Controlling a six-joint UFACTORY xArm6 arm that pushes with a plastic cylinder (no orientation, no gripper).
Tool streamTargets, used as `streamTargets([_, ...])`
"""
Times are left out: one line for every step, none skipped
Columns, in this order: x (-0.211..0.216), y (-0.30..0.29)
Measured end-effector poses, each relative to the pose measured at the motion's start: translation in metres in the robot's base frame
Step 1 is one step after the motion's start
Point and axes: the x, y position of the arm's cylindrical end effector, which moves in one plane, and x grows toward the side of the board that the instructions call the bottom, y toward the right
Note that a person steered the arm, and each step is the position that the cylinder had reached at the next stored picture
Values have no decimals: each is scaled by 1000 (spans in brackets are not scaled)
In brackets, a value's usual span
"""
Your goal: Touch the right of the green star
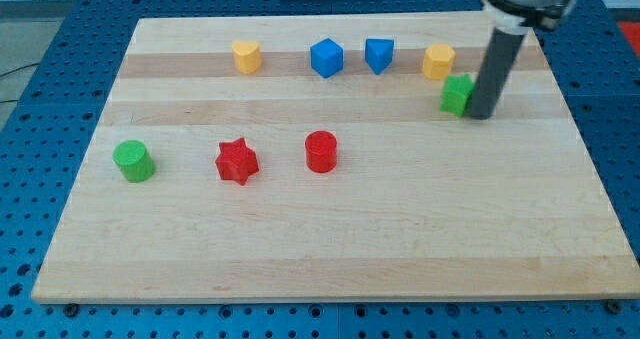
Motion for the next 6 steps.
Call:
streamTargets([3,-21])
streamTargets([0,17])
streamTargets([-35,41])
streamTargets([-48,14])
streamTargets([-37,-21])
streamTargets([-33,-7])
